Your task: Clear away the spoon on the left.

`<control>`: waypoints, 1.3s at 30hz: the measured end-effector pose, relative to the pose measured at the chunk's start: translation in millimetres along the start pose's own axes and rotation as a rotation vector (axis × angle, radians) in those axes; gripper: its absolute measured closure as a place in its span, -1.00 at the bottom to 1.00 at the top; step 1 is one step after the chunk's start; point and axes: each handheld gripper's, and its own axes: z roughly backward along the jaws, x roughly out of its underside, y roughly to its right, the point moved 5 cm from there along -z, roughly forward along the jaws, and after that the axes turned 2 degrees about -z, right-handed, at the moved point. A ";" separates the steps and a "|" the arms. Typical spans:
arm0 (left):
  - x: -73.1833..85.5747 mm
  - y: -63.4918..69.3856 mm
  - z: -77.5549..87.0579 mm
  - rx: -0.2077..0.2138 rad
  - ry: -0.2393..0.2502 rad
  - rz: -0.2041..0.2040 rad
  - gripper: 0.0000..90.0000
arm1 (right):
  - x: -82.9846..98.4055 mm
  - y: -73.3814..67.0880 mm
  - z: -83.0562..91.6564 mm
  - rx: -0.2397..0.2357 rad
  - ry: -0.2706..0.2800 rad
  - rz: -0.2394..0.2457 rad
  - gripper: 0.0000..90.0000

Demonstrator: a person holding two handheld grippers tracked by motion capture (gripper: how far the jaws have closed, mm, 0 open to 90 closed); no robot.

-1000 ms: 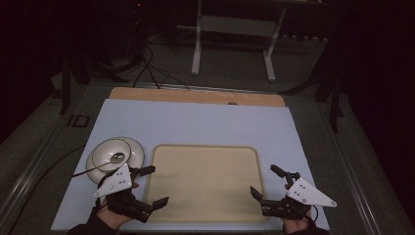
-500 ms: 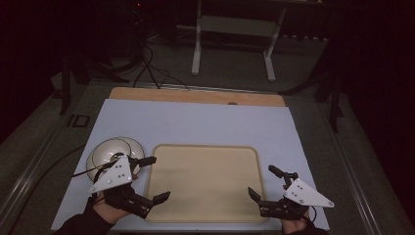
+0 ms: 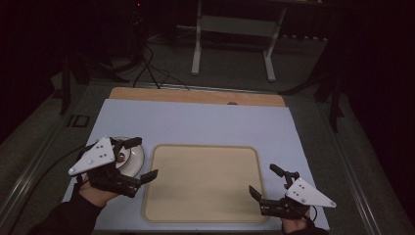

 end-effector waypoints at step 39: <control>118.3 -61.4 121.1 -0.669 -0.169 0.588 -0.26 | 4.6 -0.8 -4.4 -0.008 -0.027 0.006 -0.78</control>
